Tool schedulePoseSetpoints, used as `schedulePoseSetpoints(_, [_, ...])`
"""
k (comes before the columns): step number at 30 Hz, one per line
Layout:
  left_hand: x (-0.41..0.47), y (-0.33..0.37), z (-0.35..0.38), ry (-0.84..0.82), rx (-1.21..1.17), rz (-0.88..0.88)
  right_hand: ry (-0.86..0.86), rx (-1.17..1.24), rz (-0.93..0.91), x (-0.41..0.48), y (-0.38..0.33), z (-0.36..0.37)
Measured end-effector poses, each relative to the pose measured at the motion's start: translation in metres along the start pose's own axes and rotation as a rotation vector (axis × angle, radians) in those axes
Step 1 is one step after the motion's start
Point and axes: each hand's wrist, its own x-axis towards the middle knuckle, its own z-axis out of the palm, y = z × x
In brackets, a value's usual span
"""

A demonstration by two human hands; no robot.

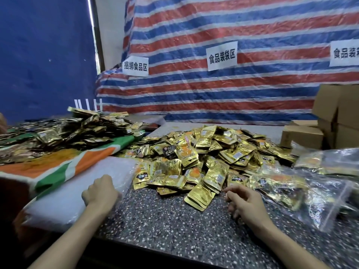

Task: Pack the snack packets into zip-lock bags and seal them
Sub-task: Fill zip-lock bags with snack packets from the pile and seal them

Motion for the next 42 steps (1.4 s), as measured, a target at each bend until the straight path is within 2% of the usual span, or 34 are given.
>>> schedulePoseSetpoints(3, [0.0,0.006,-0.008,0.018,-0.049,-0.005,-0.003,0.009,0.007,0.0,0.0,-0.001])
schedulePoseSetpoints(8, [-0.025,0.046,-0.026,0.271,-0.237,0.166,-0.001,0.05,0.024,0.001,0.001,-0.003])
schedulePoseSetpoints(11, [-0.053,0.087,-0.041,0.359,-0.517,0.403,-0.009,0.094,0.045,0.002,0.001,-0.004])
schedulePoseSetpoints(14, [-0.085,0.13,-0.046,0.283,-0.863,0.677,-0.016,0.168,0.067,0.004,0.0,-0.005])
schedulePoseSetpoints(16, [-0.107,0.152,-0.038,0.287,-0.959,0.864,-0.019,0.249,0.088,0.005,-0.001,-0.006])
schedulePoseSetpoints(18, [-0.125,0.166,-0.017,0.285,-0.928,1.083,-0.018,0.396,0.107,0.006,-0.001,-0.005])
schedulePoseSetpoints(20, [-0.138,0.175,0.012,0.2,-0.837,1.252,0.005,0.429,0.095,0.007,-0.002,-0.005])
schedulePoseSetpoints(22, [-0.145,0.178,0.04,0.125,-0.783,1.348,0.041,0.317,0.072,0.009,0.0,-0.006])
schedulePoseSetpoints(25, [-0.146,0.178,0.064,0.071,-0.755,1.4,0.086,0.259,0.044,0.008,0.001,-0.006])
schedulePoseSetpoints(27, [-0.145,0.177,0.067,-0.009,-0.814,1.386,0.116,0.266,0.007,0.007,-0.001,-0.004])
schedulePoseSetpoints(29, [-0.145,0.176,0.063,-0.171,-0.911,1.279,0.142,0.259,-0.013,0.005,-0.005,-0.004])
schedulePoseSetpoints(31, [-0.143,0.175,0.058,-0.356,-1.054,1.105,0.137,0.237,-0.021,0.004,-0.006,-0.005])
schedulePoseSetpoints(34, [-0.136,0.171,0.053,-0.542,-1.407,0.793,0.115,0.179,-0.065,0.001,-0.006,-0.004])
schedulePoseSetpoints(36, [-0.131,0.169,0.052,-0.612,-1.551,0.611,0.079,0.104,-0.115,-0.002,-0.006,-0.002])
schedulePoseSetpoints(38, [-0.13,0.17,0.051,-0.645,-1.573,0.503,0.007,0.045,-0.161,-0.003,-0.005,0.001])
schedulePoseSetpoints(42, [-0.13,0.172,0.05,-0.638,-1.469,0.517,-0.091,0.028,-0.2,-0.007,-0.01,0.0])
